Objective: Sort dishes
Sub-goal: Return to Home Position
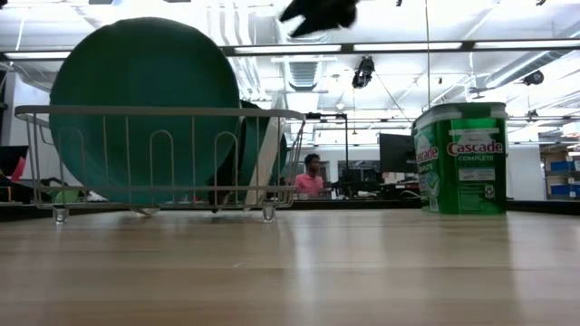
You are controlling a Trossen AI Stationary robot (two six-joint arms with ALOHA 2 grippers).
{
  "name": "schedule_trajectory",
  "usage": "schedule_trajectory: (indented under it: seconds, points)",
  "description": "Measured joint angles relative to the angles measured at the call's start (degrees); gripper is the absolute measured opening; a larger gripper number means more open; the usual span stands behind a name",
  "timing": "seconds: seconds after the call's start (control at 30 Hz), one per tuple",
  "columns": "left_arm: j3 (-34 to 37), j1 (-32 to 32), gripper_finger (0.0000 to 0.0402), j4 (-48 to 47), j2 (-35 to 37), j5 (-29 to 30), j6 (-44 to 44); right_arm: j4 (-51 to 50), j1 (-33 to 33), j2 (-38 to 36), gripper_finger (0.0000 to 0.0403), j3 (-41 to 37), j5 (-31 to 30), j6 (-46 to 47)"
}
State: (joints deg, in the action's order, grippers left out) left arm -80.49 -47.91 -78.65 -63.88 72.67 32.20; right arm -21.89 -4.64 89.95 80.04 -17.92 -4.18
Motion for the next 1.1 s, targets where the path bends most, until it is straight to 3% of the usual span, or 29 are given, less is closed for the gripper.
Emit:
schedule_trajectory:
  seconds: [0.2,0.27,0.43,0.63,0.73,0.87,0.97,1.1]
  points:
    - [12.20,0.18,0.0233,30.38,-0.04,0.23,-20.38,23.43,-1.73,0.77,0.0340,-5.78,6.22,-12.16]
    - [16.11,0.18,0.0233,43.54,-0.01,-5.06,-30.10,25.74,-1.80,0.96,0.0340,-6.42,7.92,-14.00]
    - [24.40,0.16,0.0233,69.36,0.12,-26.51,-53.06,26.87,-2.32,0.43,0.0340,-7.24,9.21,-15.09]
    - [28.69,1.08,0.0231,72.19,4.83,-27.26,-57.20,26.92,-4.90,-2.94,0.0340,-11.49,8.67,-15.85]
    - [31.22,2.04,0.0231,72.27,9.87,-31.40,-58.70,31.36,-5.31,-5.69,0.0340,-15.89,7.96,-16.47]
    - [36.63,8.63,0.0231,78.02,17.45,-41.16,-60.95,47.45,-4.11,-9.59,0.0340,-25.05,8.02,-21.00]
    - [40.25,14.08,0.0231,78.90,21.44,-42.08,-61.11,57.89,-2.55,-12.48,0.0340,-31.27,9.73,-22.91]
    - [42.34,15.55,0.0231,75.41,26.08,-42.10,-61.97,59.39,-0.69,-18.86,0.0340,-37.71,10.31,-22.56]
